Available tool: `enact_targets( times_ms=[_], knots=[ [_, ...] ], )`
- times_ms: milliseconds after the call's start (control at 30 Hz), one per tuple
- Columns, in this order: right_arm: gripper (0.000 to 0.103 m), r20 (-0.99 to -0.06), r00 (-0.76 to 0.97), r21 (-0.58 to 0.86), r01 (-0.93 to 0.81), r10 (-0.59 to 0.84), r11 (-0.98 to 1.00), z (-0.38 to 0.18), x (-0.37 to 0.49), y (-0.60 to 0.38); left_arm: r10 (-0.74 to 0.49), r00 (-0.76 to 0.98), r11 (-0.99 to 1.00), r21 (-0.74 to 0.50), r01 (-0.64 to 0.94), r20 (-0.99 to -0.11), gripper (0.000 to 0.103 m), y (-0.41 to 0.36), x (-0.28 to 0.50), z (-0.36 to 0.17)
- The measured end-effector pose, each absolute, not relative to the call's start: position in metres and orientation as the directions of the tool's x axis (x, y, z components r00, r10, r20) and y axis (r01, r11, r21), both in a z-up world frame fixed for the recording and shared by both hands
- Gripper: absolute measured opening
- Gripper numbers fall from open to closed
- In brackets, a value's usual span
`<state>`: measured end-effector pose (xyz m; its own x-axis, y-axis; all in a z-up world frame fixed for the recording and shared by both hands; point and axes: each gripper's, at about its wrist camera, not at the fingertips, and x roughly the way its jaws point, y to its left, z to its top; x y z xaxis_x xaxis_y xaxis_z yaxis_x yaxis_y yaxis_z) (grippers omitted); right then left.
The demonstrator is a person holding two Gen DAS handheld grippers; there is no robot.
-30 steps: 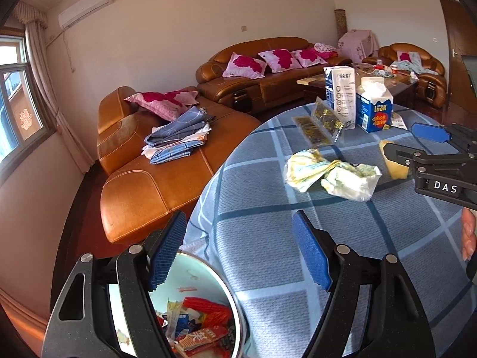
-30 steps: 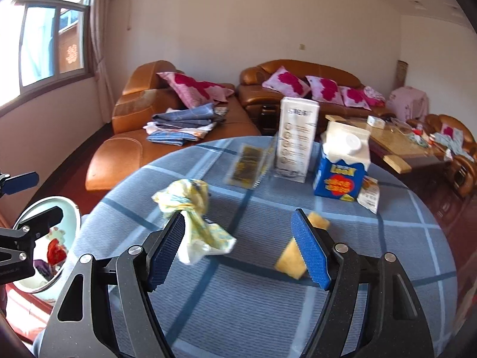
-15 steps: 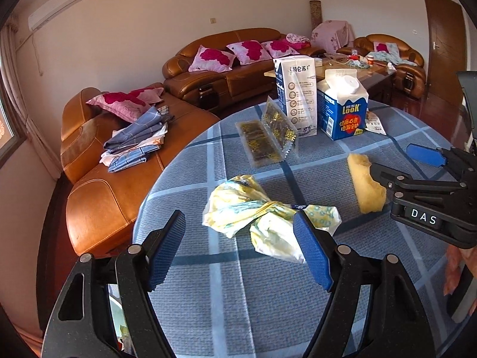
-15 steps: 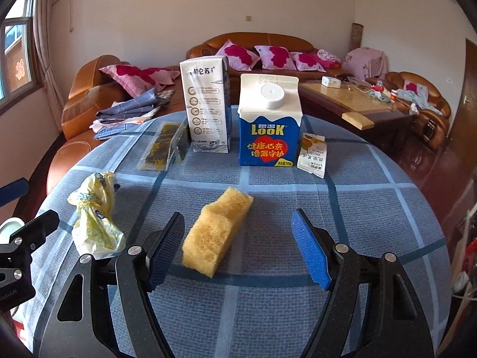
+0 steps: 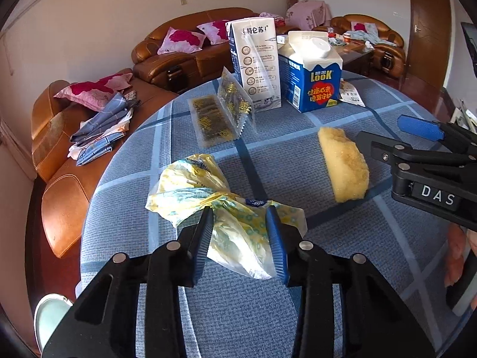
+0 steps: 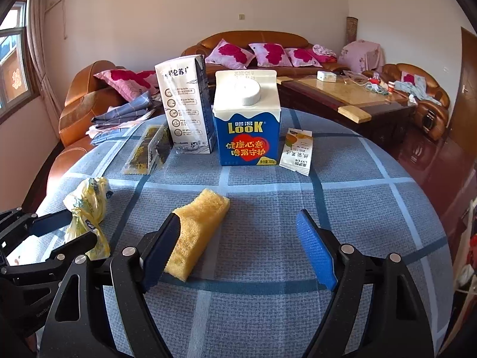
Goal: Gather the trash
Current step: 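Grasp the yellow-white plastic bag with the left tool while the right tool grasps the yellow sponge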
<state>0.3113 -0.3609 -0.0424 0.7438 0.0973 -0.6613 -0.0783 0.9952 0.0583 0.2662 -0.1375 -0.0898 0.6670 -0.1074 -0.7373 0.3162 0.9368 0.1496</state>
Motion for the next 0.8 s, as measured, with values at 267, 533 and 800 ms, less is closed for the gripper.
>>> enact_targets(
  times_ms=[267,533,800],
  knots=[
    [0.079,-0.675,0.73,0.052,-0.094,0.104,0.994,-0.044,0.312,-0.35,-0.151,0.67,0.941,0.101,0.322,-0.727,0.013,-0.115,0.253,-0.079],
    [0.075,-0.725,0.676,0.05,-0.142,0.134,0.989,-0.053,0.323,-0.326,-0.147,0.715,0.947,0.113,0.302,-0.683,0.013,-0.096,0.227,-0.066],
    [0.032,-0.754,0.633,0.08,-0.176,0.175,0.981,-0.059,0.321,-0.322,-0.145,0.74,0.958,0.094,0.271,-0.657,0.013,-0.08,0.209,-0.06]
  ],
)
